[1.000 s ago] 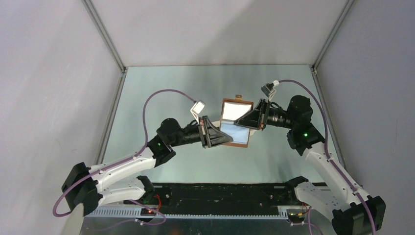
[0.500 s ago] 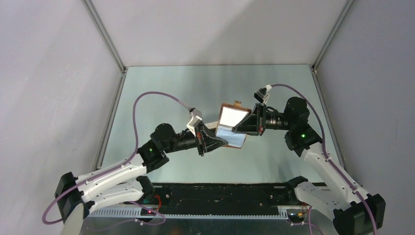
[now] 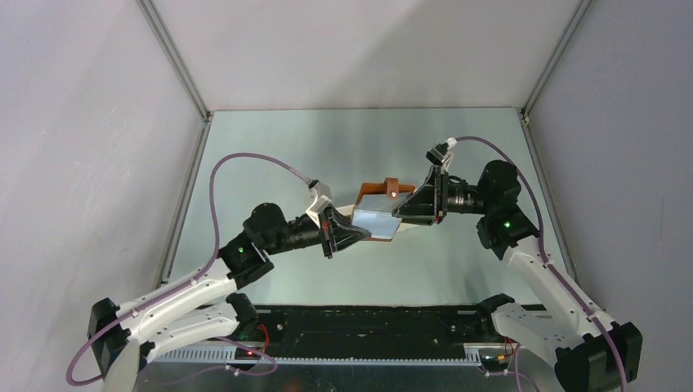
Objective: Put the credit cards into the card holder
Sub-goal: Place the card holder at the center of the board.
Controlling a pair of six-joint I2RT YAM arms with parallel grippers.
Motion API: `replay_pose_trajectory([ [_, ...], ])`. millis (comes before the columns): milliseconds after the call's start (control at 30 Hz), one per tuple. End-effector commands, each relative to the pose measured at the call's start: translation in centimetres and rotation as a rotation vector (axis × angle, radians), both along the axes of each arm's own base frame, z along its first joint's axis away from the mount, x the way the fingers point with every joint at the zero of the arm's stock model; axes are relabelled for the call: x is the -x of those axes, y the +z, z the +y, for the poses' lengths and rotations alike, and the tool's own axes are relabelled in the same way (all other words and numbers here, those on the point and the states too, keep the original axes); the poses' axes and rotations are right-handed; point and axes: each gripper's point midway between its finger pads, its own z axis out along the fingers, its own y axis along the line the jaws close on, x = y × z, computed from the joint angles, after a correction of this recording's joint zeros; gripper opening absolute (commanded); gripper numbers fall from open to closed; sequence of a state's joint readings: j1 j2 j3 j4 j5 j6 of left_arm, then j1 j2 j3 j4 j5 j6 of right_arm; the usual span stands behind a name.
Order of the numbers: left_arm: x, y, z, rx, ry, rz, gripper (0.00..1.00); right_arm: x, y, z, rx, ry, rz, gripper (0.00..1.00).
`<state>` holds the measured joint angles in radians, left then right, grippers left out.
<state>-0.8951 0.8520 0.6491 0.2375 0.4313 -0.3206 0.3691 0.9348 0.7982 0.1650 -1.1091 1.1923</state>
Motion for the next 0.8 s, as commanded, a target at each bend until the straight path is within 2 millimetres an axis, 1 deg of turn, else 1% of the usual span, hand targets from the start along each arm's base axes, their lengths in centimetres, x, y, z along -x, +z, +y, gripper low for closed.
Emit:
replay_pose_trajectory([
  [0,0.4,2.9,-0.1,0.045,-0.033,-0.065,0.00,0.2,0.0,0.6,0.006,0.010,-0.077,0.62],
  [33,0.6,2.9,-0.2,0.044,-0.042,-0.063,0.00,-0.1,-0.1,0.7,0.007,0.002,-0.077,0.62],
  [167,1.5,2.4,-0.6,0.033,-0.100,-0.048,0.00,-0.7,0.5,1.1,-0.022,0.005,-0.084,0.53],
  [200,1.5,2.3,-0.6,0.032,-0.104,-0.045,0.00,-0.7,1.0,1.2,-0.041,0.012,-0.092,0.48],
  [267,1.6,2.1,-0.7,0.028,-0.113,-0.037,0.00,-0.5,1.1,1.5,-0.050,0.043,-0.088,0.43],
  [433,2.2,2.2,-1.1,0.025,-0.159,-0.019,0.00,0.1,-0.1,2.0,-0.019,0.080,-0.090,0.45],
  [467,2.3,2.2,-1.2,0.023,-0.163,-0.014,0.00,0.2,-0.3,2.0,-0.013,0.086,-0.087,0.44],
  [533,2.4,2.0,-1.3,0.017,-0.177,0.000,0.00,0.5,-0.2,2.0,-0.017,0.099,-0.090,0.31],
  [567,2.4,1.8,-1.4,0.011,-0.179,0.012,0.00,0.6,-0.1,2.0,-0.019,0.103,-0.083,0.20],
  [600,2.3,1.7,-1.4,0.008,-0.177,0.016,0.00,0.7,-0.1,1.9,-0.018,0.111,-0.078,0.14],
  [633,2.1,1.4,-1.4,-0.002,-0.163,0.025,0.00,0.7,-0.3,1.9,-0.012,0.112,-0.056,0.04],
  [667,1.8,1.0,-1.3,-0.014,-0.142,0.034,0.00,0.8,-0.5,1.8,-0.006,0.121,-0.039,0.01],
  [700,1.6,0.8,-1.2,-0.023,-0.132,0.033,0.00,0.8,-0.8,1.7,0.005,0.122,-0.009,0.00],
  [767,1.3,0.5,-1.0,-0.041,-0.108,0.024,0.00,0.9,-1.3,1.3,0.025,0.133,0.042,0.00],
])
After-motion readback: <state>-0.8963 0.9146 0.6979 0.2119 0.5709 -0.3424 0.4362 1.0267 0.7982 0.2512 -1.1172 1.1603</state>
